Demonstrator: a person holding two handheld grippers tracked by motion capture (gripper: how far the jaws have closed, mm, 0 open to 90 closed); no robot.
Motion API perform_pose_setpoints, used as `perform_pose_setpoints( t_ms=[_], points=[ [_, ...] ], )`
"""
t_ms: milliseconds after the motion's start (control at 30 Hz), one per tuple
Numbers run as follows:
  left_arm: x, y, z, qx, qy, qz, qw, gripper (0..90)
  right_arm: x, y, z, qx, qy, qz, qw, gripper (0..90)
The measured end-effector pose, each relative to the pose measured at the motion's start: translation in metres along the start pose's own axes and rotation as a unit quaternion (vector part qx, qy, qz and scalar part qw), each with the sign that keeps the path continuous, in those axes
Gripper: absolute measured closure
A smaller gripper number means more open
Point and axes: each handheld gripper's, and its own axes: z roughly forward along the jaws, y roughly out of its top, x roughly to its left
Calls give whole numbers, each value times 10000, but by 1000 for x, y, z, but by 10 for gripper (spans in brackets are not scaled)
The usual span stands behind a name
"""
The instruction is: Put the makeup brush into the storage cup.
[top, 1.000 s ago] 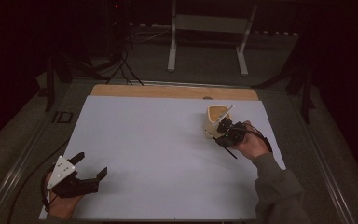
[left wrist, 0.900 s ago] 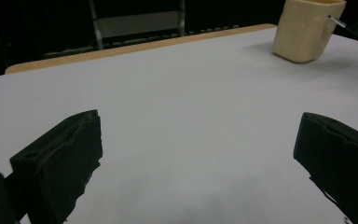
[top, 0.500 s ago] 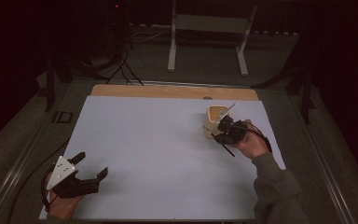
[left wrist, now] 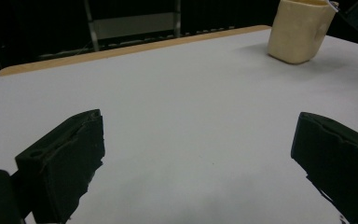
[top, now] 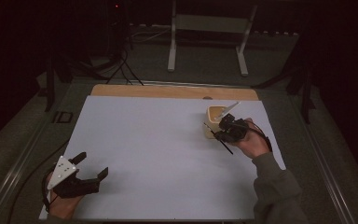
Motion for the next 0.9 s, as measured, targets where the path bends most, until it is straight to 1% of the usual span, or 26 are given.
perform_pose_setpoints(
  t_ms=[67, 133, 267, 433, 500, 567, 667, 700, 733, 833, 900],
  points=[
    [0, 0, 0, 3, -2, -4, 10000, 37, 0, 0, 0, 0, 0, 0, 10000, 857],
    [0, 0, 0, 11, -2, -2, 10000, 37, 0, 0, -2, -105, 32, 13, 9999, 857],
    [0, 0, 1, 34, 8, -16, 10000, 37, -1, 1, -4, -223, 12, 38, 9997, 857],
    [0, 0, 1, 24, 6, -12, 10000, 37, -2, 1, -8, -399, 48, 71, 9992, 857],
    [0, 0, 1, 22, -1, -4, 10000, 37, -2, 1, -9, -428, 32, 69, 9991, 857],
    [0, 0, 1, 24, 0, -2, 10000, 37, -3, 1, -12, -543, 17, 88, 9985, 856],
    [0, 0, 1, 24, 2, -3, 10000, 37, -4, 1, -12, -567, 6, 92, 9983, 857],
    [0, 0, 0, 26, 4, -1, 10000, 37, -4, 0, -14, -670, -4, 120, 9977, 857],
    [0, 0, 0, 26, 10, 1, 10000, 37, -4, 0, -14, -670, -4, 120, 9977, 857],
    [0, 0, 0, 20, 10, -4, 10000, 37, -6, 0, -17, -823, -11, 159, 9965, 857],
    [0, 0, 0, 17, 6, -6, 10000, 37, -6, 0, -17, -843, -15, 166, 9963, 856]
  ],
)
